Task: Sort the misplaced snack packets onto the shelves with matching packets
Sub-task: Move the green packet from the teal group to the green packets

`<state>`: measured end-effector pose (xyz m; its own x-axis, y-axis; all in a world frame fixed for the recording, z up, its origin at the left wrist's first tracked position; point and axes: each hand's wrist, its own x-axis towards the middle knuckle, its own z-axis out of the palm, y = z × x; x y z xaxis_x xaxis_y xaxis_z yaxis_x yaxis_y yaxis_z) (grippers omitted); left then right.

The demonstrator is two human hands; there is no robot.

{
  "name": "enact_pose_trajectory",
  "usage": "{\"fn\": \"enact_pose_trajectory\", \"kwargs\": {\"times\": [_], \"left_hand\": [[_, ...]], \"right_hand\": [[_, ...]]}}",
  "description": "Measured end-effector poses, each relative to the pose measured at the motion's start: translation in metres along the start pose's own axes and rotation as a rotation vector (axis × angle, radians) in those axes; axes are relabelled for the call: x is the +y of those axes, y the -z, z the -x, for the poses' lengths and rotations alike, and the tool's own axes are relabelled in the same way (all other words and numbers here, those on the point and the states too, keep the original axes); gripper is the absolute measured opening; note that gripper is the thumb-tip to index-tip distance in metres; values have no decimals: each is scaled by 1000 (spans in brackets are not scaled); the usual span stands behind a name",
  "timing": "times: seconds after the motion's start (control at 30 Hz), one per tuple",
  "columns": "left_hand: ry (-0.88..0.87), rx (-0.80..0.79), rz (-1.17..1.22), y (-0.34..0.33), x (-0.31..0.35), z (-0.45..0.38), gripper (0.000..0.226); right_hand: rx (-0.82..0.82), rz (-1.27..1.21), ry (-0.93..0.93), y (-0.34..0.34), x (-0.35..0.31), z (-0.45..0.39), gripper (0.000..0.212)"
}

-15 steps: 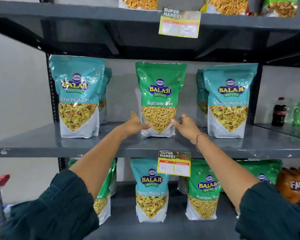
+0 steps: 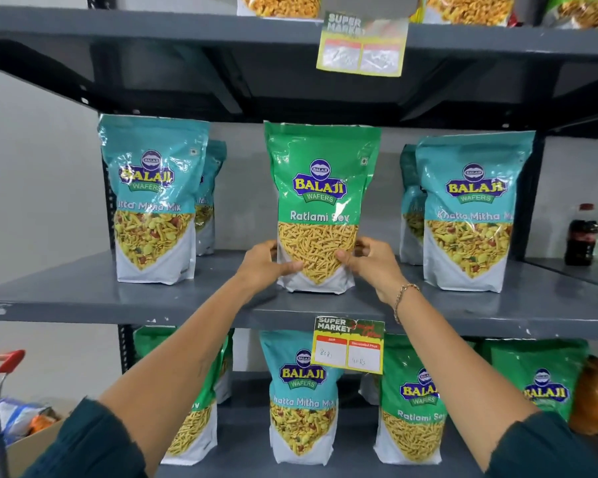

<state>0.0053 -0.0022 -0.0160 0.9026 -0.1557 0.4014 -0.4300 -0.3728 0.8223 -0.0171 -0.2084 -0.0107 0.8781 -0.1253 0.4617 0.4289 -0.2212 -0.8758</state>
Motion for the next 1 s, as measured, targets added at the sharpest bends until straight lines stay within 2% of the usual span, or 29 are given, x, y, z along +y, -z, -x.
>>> {"fn": "enact_pose_trajectory", "kwargs": {"times": [0.1, 0.23, 0.3, 0.37, 0.47, 0.53, 0.67, 0.87, 1.0], "left_hand": [[-9, 9, 25, 13, 6, 31, 64], [-74, -14, 27, 37, 18, 82, 94], [-86, -24, 14, 47, 23, 108, 100], [-100, -23, 2, 54, 26, 133, 89], [-107, -26, 12, 59, 20, 167, 56], [-99, -29, -5, 61, 10, 187, 48], [-52, -29, -14, 61, -21, 226, 59], [96, 20, -20, 56, -75, 270, 79], [229, 67, -20, 52, -123, 290, 76]], "right_hand": [[10, -38, 7, -4, -18, 31, 25], [15, -64, 31, -13, -47, 78, 24], [5, -62, 53, -17, -61, 104, 20], [0, -53, 66, -22, -69, 131, 21], [6, -43, 60, -31, -70, 168, 22], [8, -43, 48, -37, -63, 188, 23], [-8, -41, 18, -50, -35, 225, 26], [-70, -24, -64, -76, 17, 262, 44], [-139, -101, -188, -103, 65, 267, 49]]}}
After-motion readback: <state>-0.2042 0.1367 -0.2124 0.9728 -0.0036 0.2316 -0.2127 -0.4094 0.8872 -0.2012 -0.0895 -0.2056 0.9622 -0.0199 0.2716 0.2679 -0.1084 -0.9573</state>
